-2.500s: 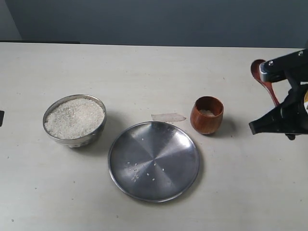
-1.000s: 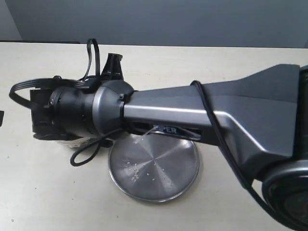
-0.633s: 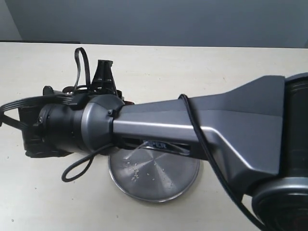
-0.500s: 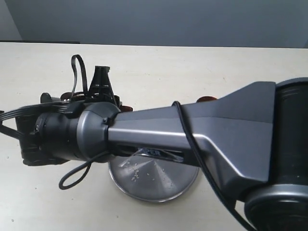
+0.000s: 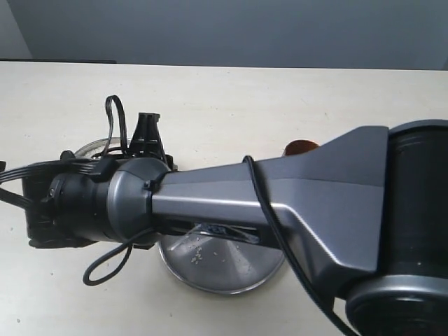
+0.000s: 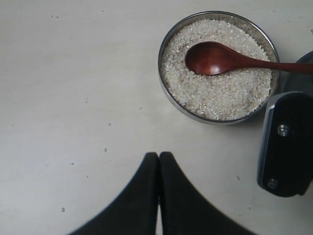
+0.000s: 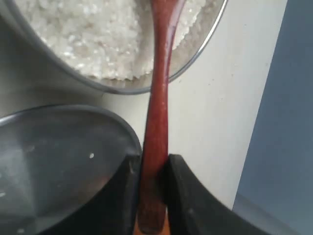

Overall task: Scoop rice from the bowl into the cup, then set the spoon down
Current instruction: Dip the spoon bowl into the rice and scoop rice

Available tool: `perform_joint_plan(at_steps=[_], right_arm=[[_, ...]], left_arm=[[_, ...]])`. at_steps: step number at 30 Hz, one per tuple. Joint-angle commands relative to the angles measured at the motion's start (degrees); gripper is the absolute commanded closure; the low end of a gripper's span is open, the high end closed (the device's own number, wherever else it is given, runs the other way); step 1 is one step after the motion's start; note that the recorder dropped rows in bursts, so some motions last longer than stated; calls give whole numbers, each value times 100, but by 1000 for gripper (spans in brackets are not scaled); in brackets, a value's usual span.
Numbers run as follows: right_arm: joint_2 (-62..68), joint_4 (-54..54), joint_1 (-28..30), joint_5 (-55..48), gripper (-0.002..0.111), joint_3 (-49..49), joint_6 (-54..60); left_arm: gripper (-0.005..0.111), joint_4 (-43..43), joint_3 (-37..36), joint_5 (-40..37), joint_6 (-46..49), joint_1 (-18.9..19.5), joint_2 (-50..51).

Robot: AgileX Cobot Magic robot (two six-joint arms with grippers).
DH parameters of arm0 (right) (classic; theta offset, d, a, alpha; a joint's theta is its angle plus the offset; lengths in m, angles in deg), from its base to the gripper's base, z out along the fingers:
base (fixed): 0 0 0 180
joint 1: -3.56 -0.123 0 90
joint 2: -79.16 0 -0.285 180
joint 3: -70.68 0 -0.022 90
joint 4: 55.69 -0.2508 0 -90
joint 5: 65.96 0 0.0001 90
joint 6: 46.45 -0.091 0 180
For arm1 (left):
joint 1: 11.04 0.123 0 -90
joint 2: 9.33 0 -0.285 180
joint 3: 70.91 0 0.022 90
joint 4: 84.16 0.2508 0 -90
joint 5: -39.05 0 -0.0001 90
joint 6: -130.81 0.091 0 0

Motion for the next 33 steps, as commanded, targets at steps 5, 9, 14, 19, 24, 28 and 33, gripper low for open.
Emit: perform_joint_plan(at_steps=[5, 9, 14, 19, 24, 28, 33], right_arm=[[-28, -393, -9, -24, 109, 31, 316], [-54, -508, -9, -24, 109, 82, 277], [-63, -1226, 122, -24, 109, 464, 288], [-63, -1443, 168, -24, 109, 677, 317], [-63, -1891, 351, -24, 109, 710, 317], [-89, -2221, 526, -24, 109, 710, 317], [-203, -2244, 631, -24, 109, 710, 317]], left_arm=[[106, -13, 21, 48, -4, -50, 10], [106, -13, 21, 48, -4, -50, 10], [106, -13, 21, 48, -4, -50, 10], [106, -16, 21, 48, 6, -50, 10], [106, -16, 21, 48, 6, -50, 10], [106, -16, 21, 48, 6, -50, 10], [106, -16, 21, 48, 6, -50, 10]])
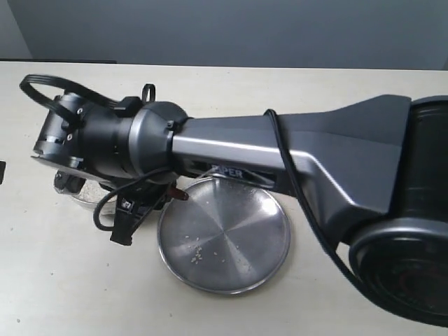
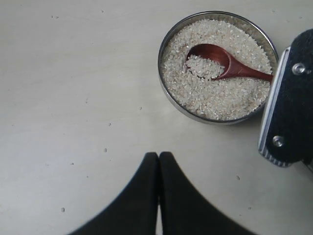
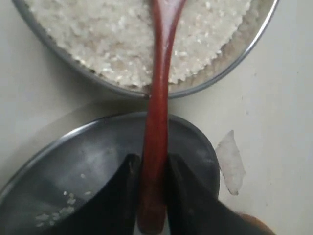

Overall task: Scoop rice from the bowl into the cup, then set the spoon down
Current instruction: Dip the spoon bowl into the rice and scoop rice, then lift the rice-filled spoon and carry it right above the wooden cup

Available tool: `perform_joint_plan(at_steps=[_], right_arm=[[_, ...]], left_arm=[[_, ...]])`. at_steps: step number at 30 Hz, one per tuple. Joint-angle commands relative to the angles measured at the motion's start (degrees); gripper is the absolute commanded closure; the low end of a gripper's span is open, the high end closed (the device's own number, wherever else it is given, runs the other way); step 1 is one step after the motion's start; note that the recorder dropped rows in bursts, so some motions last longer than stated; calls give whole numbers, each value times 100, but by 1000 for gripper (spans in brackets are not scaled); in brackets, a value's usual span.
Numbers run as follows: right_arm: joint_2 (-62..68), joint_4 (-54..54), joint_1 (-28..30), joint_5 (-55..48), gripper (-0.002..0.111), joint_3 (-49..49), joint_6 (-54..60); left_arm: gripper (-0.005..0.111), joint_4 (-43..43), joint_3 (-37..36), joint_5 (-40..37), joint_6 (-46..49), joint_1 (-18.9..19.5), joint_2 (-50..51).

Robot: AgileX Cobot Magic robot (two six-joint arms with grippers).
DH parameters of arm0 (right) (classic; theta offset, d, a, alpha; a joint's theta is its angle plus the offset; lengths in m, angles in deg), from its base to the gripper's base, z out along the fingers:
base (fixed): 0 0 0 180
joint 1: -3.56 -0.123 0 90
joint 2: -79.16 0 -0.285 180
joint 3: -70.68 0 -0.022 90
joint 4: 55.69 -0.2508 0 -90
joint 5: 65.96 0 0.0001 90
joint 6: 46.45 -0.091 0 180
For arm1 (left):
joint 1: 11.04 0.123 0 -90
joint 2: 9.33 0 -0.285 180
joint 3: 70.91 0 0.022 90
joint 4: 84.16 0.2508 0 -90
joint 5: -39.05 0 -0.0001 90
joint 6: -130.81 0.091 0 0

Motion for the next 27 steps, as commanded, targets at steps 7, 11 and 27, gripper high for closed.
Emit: perform_joint_plan(at_steps=[7, 11, 27], right_arm=[[-256, -587, 286, -24, 109, 40, 32], [-265, -861, 384, -24, 109, 40, 32], [-607, -1704, 751, -24, 109, 40, 168]], left_arm=[[106, -16, 21, 48, -4, -50, 10], [106, -16, 21, 48, -4, -50, 10], [106, -16, 21, 48, -4, -50, 10]])
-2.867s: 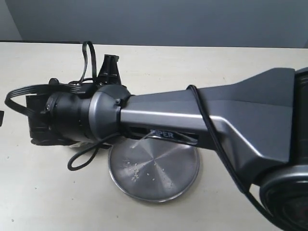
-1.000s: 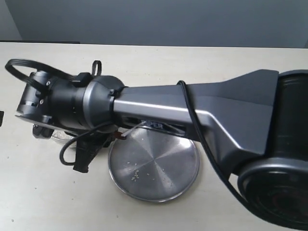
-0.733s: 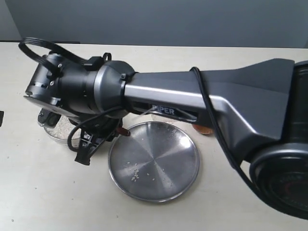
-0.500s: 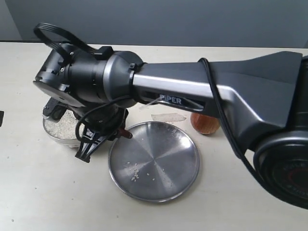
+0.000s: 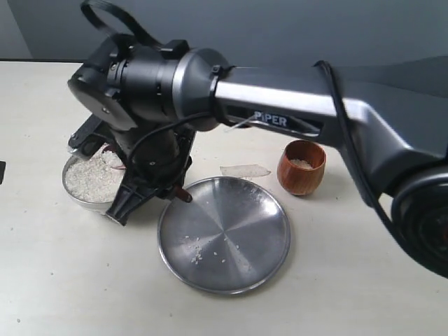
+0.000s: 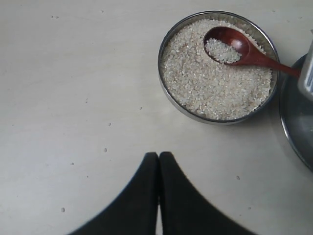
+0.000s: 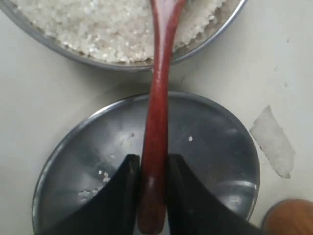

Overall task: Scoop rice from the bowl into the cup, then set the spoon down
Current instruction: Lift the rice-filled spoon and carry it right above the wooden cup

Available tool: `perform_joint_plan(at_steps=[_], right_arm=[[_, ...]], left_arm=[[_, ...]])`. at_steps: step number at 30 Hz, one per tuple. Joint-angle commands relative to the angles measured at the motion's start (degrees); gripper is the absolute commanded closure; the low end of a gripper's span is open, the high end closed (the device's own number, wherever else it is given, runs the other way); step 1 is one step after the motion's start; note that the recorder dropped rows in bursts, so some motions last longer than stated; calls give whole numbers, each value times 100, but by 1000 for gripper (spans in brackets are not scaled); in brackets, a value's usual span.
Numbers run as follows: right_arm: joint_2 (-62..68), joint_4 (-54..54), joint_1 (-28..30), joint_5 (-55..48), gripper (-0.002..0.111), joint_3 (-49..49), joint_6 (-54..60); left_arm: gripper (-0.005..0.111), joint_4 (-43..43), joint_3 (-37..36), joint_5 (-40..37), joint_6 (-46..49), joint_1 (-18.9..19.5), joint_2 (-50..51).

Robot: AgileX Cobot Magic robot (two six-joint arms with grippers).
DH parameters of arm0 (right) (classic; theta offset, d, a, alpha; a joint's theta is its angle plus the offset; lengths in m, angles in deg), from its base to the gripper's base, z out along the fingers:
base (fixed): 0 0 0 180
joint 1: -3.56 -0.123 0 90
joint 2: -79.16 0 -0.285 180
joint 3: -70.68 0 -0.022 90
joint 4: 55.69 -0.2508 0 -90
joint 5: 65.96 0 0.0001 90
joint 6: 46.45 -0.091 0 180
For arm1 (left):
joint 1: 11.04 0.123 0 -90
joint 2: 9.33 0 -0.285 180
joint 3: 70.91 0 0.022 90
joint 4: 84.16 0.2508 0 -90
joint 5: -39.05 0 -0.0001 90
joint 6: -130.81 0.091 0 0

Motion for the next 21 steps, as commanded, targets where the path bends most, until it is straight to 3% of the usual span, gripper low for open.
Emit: perform_joint_plan(at_steps=[1, 15, 21], right_arm=[[-272, -387, 165, -14, 109, 40, 154], [-950, -1135, 507, -14, 109, 40, 477], [-1783, -1077, 923, -14, 109, -719, 571]], left_arm=[[106, -16, 21, 48, -4, -50, 10], [106, -16, 21, 48, -4, -50, 10], [106, -16, 21, 58, -4, -50, 10]])
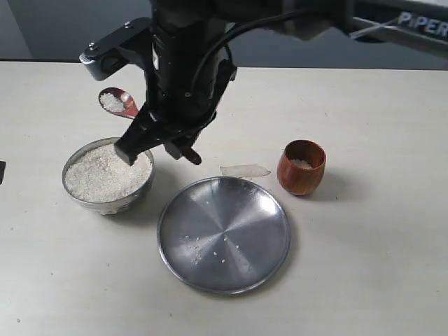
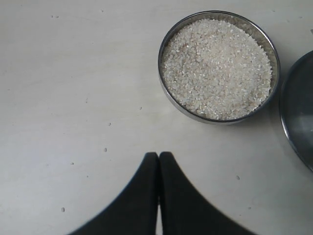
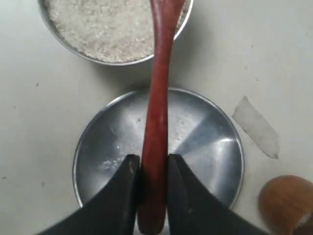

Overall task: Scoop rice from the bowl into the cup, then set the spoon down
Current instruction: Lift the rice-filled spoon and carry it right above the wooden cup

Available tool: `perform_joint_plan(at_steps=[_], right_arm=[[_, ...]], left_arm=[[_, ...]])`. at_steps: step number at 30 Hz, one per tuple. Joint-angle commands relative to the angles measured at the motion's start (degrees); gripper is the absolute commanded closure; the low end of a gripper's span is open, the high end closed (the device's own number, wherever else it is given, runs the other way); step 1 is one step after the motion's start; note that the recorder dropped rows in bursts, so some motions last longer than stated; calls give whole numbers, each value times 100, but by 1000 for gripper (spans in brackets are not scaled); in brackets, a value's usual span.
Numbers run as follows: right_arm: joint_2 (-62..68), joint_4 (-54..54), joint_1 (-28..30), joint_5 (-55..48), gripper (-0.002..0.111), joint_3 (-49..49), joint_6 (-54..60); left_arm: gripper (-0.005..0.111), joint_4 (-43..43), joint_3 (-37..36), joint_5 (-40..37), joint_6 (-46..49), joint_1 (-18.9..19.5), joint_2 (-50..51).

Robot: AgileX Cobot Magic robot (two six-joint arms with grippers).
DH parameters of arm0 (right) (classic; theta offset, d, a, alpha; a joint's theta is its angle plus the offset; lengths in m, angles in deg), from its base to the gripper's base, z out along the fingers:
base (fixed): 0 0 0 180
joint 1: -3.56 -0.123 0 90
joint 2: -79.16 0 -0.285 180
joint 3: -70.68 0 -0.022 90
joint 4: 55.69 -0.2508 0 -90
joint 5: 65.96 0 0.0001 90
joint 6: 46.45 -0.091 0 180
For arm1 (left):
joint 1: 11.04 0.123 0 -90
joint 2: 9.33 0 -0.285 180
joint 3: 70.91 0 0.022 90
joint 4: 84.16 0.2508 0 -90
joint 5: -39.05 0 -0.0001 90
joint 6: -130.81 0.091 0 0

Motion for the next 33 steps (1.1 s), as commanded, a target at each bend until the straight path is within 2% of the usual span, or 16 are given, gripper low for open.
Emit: perform_joint_plan(at_steps=[1, 6, 20, 22, 28, 33], right_arm=[[-599, 97, 371, -14, 109, -594, 113], [-1108, 108, 797, -14, 109, -1147, 284], [-2321, 225, 2518, 182, 109, -3603, 858], [-2475, 225, 2639, 504, 109, -3786, 849], [-2474, 315, 2639, 550, 109, -3823, 795], [-2474, 994, 2639, 506, 109, -3823, 454]], left_arm=[[106, -16, 21, 58, -4, -50, 10], [106, -16, 21, 58, -4, -50, 10], [106, -16, 21, 58, -4, -50, 10], [106, -16, 21, 58, -4, -50, 10], [106, -16, 21, 58, -4, -50, 10], [106, -16, 21, 58, -4, -50, 10]])
